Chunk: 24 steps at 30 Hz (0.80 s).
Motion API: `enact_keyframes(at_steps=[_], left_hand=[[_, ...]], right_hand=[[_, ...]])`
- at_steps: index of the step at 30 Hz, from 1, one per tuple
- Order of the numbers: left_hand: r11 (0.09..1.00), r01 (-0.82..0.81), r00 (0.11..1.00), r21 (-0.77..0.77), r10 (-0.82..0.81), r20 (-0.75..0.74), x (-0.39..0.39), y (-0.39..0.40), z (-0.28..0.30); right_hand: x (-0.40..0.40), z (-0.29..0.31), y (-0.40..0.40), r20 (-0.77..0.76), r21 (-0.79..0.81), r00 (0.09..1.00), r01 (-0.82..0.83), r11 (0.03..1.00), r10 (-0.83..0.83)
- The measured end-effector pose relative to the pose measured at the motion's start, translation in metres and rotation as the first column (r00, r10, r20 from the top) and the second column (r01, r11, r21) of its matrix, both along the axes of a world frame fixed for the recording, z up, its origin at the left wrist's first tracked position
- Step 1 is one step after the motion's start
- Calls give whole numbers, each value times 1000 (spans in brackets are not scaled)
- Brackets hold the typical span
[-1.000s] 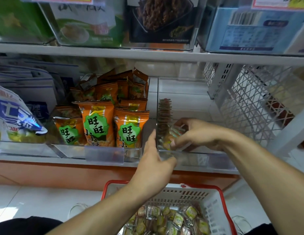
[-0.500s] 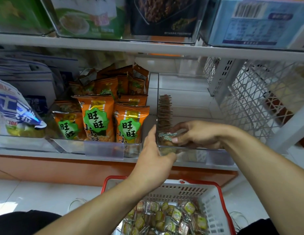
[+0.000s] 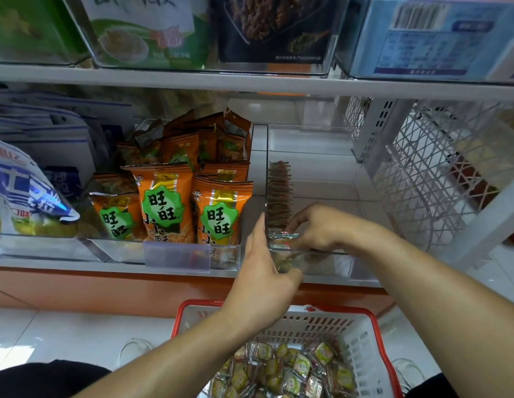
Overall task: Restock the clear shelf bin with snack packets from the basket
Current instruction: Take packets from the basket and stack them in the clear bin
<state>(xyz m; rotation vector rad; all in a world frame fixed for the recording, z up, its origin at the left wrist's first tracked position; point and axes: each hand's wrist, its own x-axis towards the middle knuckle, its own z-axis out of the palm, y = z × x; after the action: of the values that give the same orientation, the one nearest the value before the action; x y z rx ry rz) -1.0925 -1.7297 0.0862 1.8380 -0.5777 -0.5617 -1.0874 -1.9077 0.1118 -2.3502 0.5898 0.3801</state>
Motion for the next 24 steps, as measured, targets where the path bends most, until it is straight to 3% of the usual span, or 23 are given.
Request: enact_keyframes(at_steps=[7,9,12,16,22,24], left_hand=[[1000,5,1000,-12,-5,25,-3,-2,-2],[1000,8,999,-4,-8,40,-2,-1,-3],[1000,16,999,-11,-15,47,-1,0,-2],[1000,23,998,-19,-22,59,-1,-1,-5],[1000,19,997,-1,-19,81,-2,0,1],[1000,11,996,21,-13,90,-2,1,4]], right_hand=[[5,2,14,-9,-176,992,-128,976,129],[5,5,14,-34,-166,984,-180,969,177],[2,8,8,-47,-15,990,-131,991,130],[4,3,10,-60,-193,987,-160,968,151],[3,3,19,-30,-215,991,-134,967,131],[-4,12,21,34,-321,991,-108,941,126]])
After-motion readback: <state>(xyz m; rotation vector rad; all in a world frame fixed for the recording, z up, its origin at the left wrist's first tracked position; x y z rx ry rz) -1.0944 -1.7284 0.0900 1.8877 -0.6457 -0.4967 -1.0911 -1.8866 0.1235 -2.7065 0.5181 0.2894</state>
